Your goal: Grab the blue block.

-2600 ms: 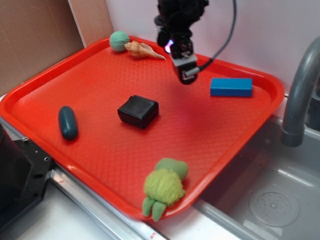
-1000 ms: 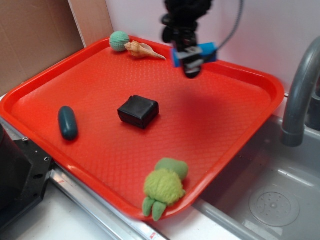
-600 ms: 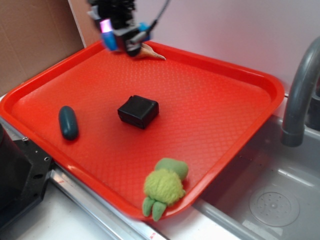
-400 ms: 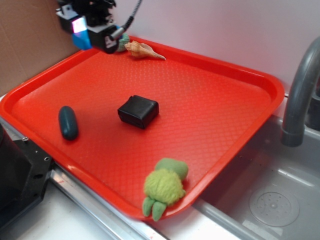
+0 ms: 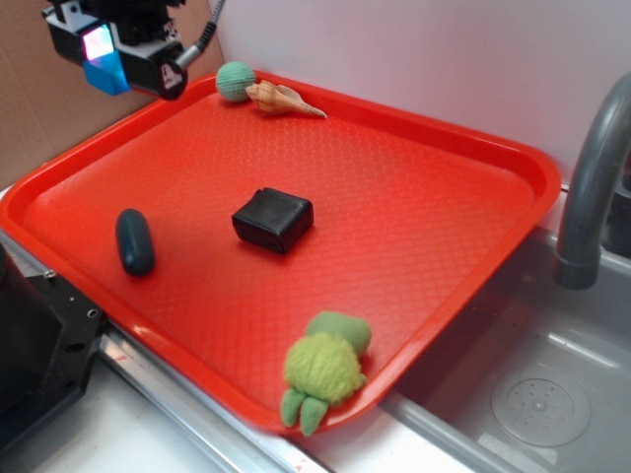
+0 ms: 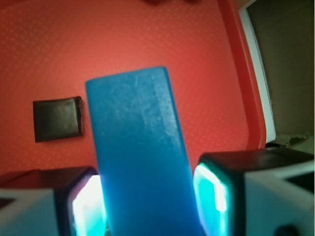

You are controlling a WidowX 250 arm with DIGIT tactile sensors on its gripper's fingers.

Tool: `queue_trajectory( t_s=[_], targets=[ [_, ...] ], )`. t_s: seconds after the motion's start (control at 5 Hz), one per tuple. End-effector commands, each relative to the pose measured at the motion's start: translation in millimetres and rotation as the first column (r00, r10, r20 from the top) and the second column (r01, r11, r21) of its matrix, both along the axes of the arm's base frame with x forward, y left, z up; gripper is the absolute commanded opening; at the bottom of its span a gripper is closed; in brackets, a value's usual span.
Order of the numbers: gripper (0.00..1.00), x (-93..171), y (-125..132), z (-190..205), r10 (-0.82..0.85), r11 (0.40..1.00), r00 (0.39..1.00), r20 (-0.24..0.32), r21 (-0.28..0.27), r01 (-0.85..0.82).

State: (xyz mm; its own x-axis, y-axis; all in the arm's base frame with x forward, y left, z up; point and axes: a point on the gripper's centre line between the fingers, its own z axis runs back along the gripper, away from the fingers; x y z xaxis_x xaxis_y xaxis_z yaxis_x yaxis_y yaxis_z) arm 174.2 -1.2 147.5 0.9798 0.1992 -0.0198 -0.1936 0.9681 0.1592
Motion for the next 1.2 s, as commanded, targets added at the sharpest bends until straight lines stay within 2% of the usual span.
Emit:
queue_trajectory(
  t_s=[0.0,0.4,1.0],
  targets=[
    [0.00,18.3,-19.8,9.0,-0.023,1.000,0.999,0.034,-0.017,0.023],
    [0.00,20.8,-16.7,6.2,-0.020,0.999,0.998,0.055,-0.030,0.022],
    [0.00,23.6,-16.2,4.2,-0.023,0.999,0.999,0.045,-0.034,0.025]
  ],
)
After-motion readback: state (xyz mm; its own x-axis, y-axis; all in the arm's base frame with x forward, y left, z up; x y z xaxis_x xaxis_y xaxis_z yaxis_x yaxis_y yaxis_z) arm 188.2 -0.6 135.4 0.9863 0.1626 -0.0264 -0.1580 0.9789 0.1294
